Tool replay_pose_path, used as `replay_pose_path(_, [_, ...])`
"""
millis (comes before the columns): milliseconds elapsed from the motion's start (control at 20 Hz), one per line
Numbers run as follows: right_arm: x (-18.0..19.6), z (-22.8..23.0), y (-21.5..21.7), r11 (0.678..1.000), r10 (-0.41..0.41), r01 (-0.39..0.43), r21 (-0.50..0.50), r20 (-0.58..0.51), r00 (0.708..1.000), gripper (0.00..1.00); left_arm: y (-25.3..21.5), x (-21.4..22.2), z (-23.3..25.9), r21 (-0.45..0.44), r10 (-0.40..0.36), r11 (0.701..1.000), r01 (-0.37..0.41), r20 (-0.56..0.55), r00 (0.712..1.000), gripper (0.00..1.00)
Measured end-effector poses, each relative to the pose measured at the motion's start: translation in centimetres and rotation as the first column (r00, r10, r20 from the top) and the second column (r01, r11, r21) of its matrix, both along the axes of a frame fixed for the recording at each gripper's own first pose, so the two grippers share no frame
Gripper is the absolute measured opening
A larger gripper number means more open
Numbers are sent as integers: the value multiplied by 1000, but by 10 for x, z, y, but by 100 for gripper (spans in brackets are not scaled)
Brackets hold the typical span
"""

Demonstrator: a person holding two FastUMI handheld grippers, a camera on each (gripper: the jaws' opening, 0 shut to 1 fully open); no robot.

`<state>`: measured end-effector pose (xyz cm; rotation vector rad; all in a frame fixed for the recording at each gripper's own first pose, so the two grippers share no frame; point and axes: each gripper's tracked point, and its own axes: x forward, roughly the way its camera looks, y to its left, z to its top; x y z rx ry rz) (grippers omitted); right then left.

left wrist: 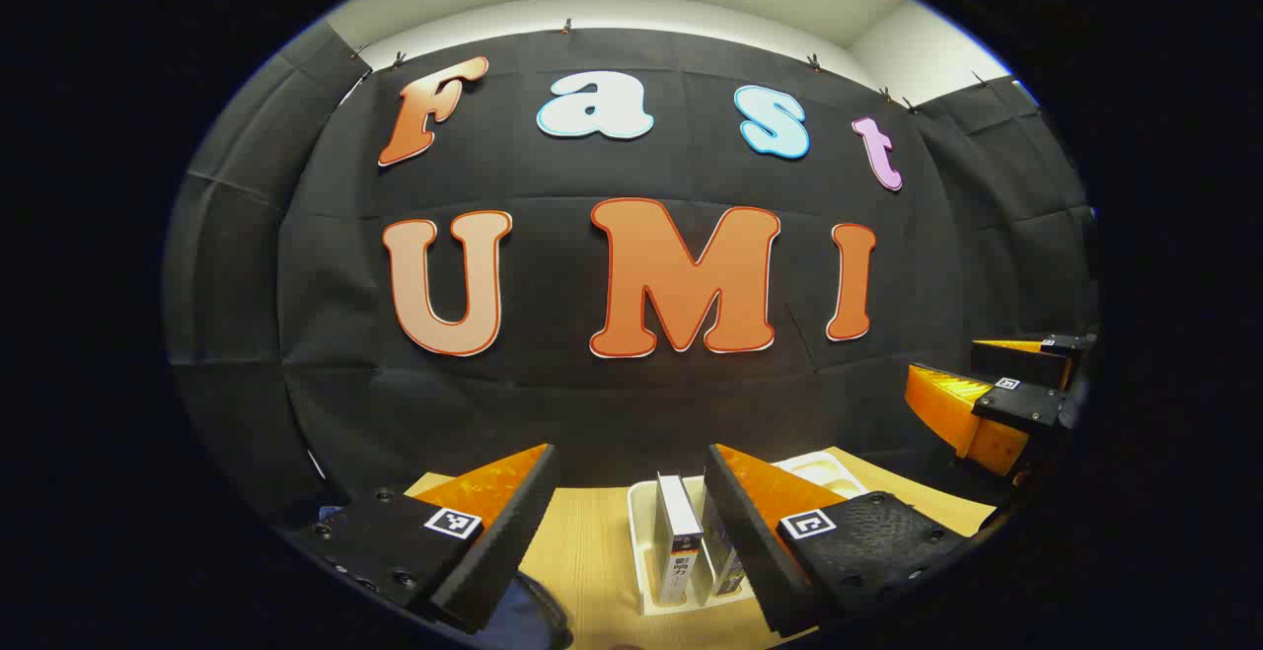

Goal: Open the schoolbag, grab two books from the bookshelf and put them into the schoolbag.

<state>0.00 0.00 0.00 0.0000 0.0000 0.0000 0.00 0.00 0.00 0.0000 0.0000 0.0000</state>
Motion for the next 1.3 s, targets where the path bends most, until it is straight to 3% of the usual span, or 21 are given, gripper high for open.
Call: replay_pose_path(1300, [-2,-8,1,1000,7,-7,2,-25,1000,97,-1,-12,7,33,20,999,-21,17,1000,94])
